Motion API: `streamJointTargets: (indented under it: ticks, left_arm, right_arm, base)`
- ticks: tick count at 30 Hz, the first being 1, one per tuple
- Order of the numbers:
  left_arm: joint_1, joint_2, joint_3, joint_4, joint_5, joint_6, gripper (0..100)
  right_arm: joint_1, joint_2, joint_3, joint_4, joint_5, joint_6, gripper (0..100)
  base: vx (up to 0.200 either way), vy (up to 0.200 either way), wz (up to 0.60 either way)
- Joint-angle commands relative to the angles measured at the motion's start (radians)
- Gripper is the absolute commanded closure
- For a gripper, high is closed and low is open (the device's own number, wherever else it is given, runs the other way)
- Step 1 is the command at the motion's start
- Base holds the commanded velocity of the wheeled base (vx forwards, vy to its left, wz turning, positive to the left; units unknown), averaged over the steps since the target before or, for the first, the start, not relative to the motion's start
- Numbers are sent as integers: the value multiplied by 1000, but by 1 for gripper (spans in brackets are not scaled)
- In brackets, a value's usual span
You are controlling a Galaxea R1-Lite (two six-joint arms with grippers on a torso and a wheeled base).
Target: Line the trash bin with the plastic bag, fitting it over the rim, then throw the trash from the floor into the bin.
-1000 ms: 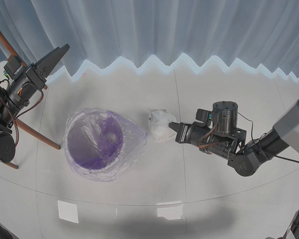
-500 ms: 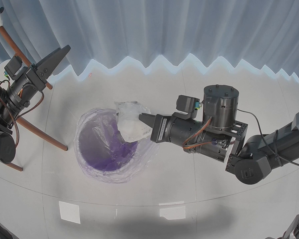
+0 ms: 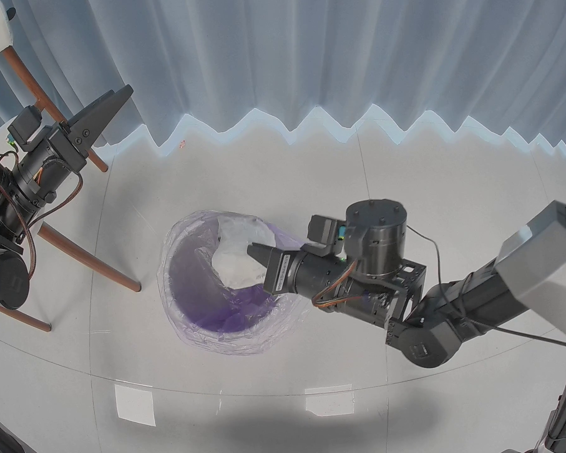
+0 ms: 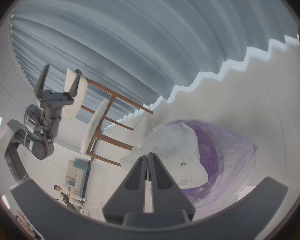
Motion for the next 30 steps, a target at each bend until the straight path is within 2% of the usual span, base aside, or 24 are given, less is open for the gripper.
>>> streamJointTargets:
  ticks: [1, 2, 4, 5, 14, 21, 24, 25, 26, 30]
  left_arm:
    - [-2, 2, 4, -1, -1, 1, 0]
    - [-2, 4, 4, -1, -1, 3, 0]
    - [-3, 4, 4, -1, -1, 1, 0]
    - [-3, 2, 4, -1, -1, 1, 0]
    - [-3, 4, 4, -1, -1, 1, 0]
    - [-5, -2, -5, -2, -4, 1, 0]
    - [-92, -47, 9, -2, -41, 50, 0]
    - [-92, -47, 9, -2, -41, 50, 0]
    - [-110, -124, 24, -1, -40, 84, 0]
    - [-103, -335, 104, 32, -49, 43, 0]
  right_arm:
    - [14, 155, -7, -44, -4, 44, 100]
    - [14, 159, -7, -47, -5, 45, 100]
    - [14, 217, -18, -148, -16, 47, 100]
    - [14, 228, -25, -171, -16, 48, 0]
    - [11, 216, -62, -229, -34, 51, 0]
    - [-33, -108, 150, -269, -111, 22, 0]
    - [-101, -365, 321, -239, -148, -76, 0]
    - [-101, -365, 321, -239, -148, -76, 0]
    - [-181, -477, 430, -225, -171, -173, 0]
    - [-354, -723, 631, -214, -191, -361, 0]
  base:
    - [0, 0, 0]
    - [0, 0, 0]
    - [0, 0, 0]
    - [0, 0, 0]
    - [0, 0, 0]
    - [0, 0, 0]
    - [0, 0, 0]
    - [0, 0, 0]
    - [0, 0, 0]
    - [0, 0, 0]
